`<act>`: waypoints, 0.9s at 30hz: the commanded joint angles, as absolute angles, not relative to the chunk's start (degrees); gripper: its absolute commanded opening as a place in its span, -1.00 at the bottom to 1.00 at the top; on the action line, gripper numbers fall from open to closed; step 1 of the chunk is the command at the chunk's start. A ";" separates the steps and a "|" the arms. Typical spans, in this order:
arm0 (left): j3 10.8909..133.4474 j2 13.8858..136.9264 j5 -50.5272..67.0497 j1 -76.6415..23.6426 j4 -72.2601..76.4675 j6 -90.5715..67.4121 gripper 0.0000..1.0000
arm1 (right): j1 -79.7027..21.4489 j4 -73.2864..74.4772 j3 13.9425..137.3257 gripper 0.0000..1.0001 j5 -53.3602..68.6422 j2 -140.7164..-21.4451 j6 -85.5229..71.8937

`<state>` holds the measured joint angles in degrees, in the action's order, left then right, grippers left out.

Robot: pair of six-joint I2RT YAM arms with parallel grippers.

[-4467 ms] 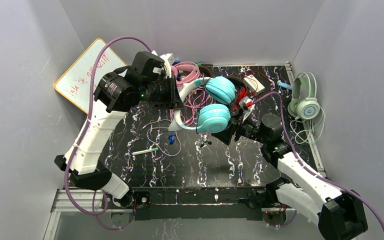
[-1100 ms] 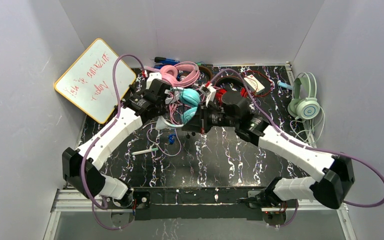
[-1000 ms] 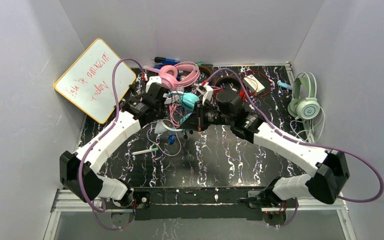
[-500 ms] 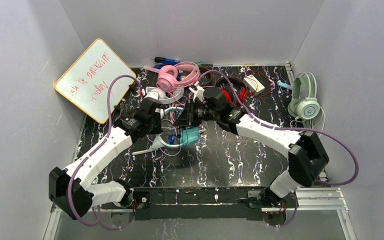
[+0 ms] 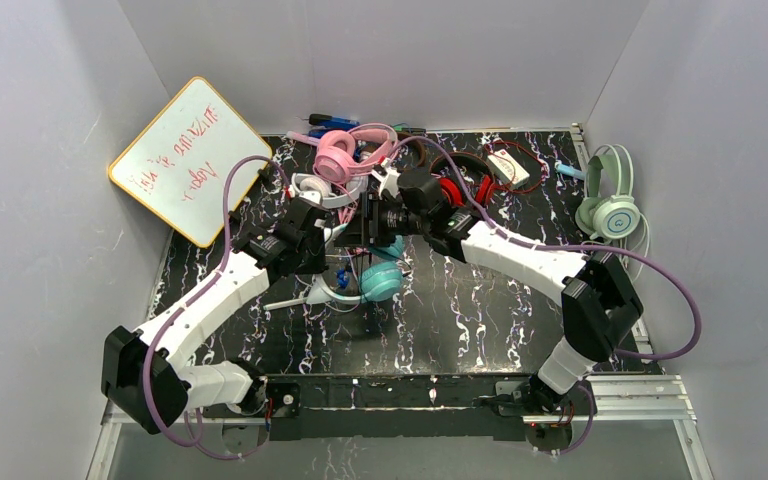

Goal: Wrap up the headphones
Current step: Place the headphones at the corner of the board.

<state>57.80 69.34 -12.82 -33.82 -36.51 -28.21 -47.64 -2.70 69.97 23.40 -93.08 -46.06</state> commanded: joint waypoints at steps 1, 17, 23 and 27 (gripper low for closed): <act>59.57 68.75 -10.20 -34.01 -38.00 -29.43 -1.00 | -47.20 -1.52 75.06 0.15 21.33 -93.71 -43.39; 62.71 70.97 -9.71 -33.85 -44.49 -34.48 -1.00 | -47.12 1.15 78.20 0.30 22.09 -88.06 -40.84; 66.49 69.64 -13.04 -32.54 -50.73 -35.92 -1.00 | -46.35 5.79 77.39 0.35 15.75 -81.24 -36.71; 70.17 69.22 -14.66 -28.88 -56.01 -36.94 -1.00 | -45.12 10.87 77.11 0.38 11.14 -78.04 -33.69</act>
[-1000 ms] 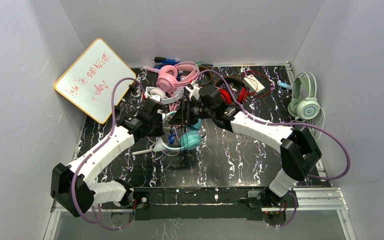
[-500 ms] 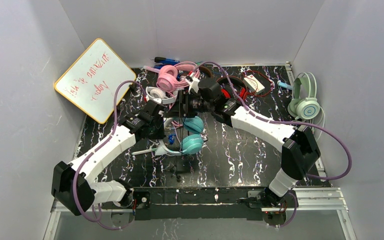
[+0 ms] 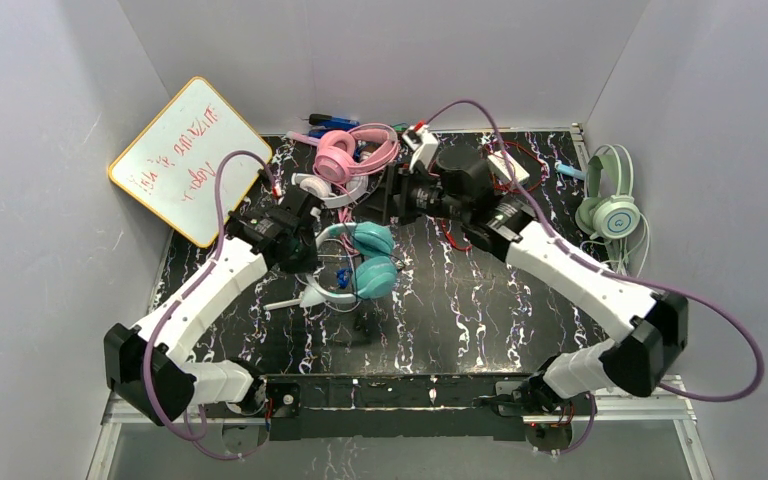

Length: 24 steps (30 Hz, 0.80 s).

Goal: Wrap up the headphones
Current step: Place the headphones at the corner of the board.

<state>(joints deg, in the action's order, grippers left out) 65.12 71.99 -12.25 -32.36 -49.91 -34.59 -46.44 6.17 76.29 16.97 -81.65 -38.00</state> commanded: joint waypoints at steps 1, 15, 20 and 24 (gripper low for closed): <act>71.01 69.18 -14.72 -27.32 -56.90 -36.77 -1.00 | -44.95 11.84 76.78 0.39 10.09 -77.13 -33.11; 71.27 68.23 -11.97 7.00 -60.22 -41.44 -1.00 | -43.87 16.81 70.15 0.56 6.67 -68.54 -29.45; 71.39 70.30 -10.98 19.52 -60.81 -42.92 -1.00 | -43.87 19.92 68.32 0.56 8.21 -66.69 -29.00; 68.06 68.77 -15.27 27.58 -61.65 -48.42 -1.00 | -43.89 21.02 65.92 0.56 9.01 -64.06 -29.00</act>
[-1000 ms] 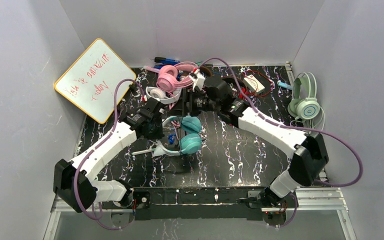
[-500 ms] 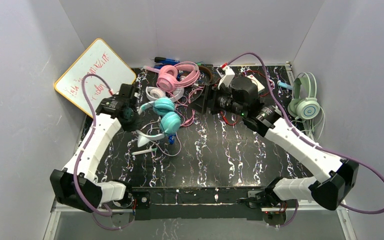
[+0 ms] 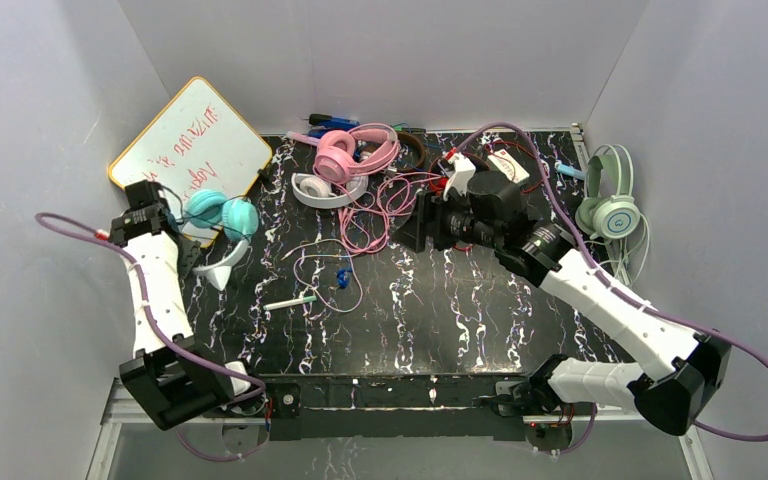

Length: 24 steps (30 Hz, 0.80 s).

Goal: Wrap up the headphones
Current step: Place the headphones at the corner of the board.

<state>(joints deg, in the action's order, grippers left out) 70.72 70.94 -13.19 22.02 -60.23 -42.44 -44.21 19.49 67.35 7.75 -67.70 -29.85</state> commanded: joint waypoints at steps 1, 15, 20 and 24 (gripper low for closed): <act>65.92 67.87 -15.37 28.97 -60.82 -50.03 -1.00 | -43.87 21.25 65.47 0.56 9.16 -63.69 -29.00; 31.60 57.07 -11.65 30.95 -40.53 -65.63 -0.97 | -43.88 24.08 64.53 0.56 10.25 -62.31 -27.60; 31.14 58.14 -13.15 30.98 -38.84 -65.05 -0.73 | -43.86 23.85 64.54 0.56 11.15 -62.03 -28.16; 31.70 58.20 -12.52 30.93 -38.38 -62.94 0.15 | -43.86 23.44 64.42 0.57 11.09 -62.64 -28.21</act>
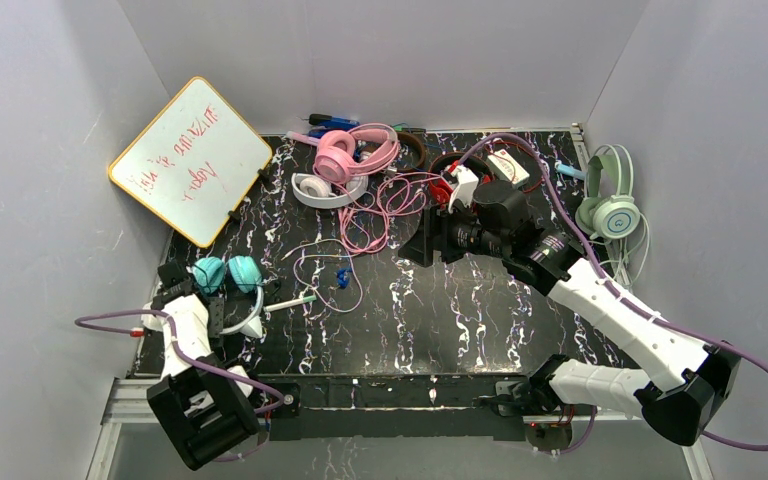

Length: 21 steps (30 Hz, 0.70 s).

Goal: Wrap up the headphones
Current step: Place the headphones at the corner of the board, then move the headphones to the corner of the board.

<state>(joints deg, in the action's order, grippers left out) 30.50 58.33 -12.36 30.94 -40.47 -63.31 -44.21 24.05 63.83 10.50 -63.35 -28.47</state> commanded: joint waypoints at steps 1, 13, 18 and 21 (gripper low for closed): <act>32.26 57.99 -12.59 30.94 -38.73 -62.23 0.34 | -43.88 23.40 64.47 0.57 11.20 -62.82 -28.21; 42.11 48.37 -13.84 28.06 -44.14 -56.04 0.97 | -43.86 21.94 64.53 0.57 11.29 -64.18 -28.09; 47.67 50.60 -17.86 16.34 -42.56 -52.44 0.97 | -43.90 23.19 64.73 0.57 10.11 -64.07 -26.83; 52.92 54.41 -25.20 4.40 -43.61 -52.74 0.97 | -43.89 24.44 64.52 0.59 8.98 -63.92 -26.08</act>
<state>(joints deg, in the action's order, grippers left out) 46.59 51.09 -16.45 15.84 -42.30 -54.59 -44.21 23.97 63.83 10.44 -64.18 -27.86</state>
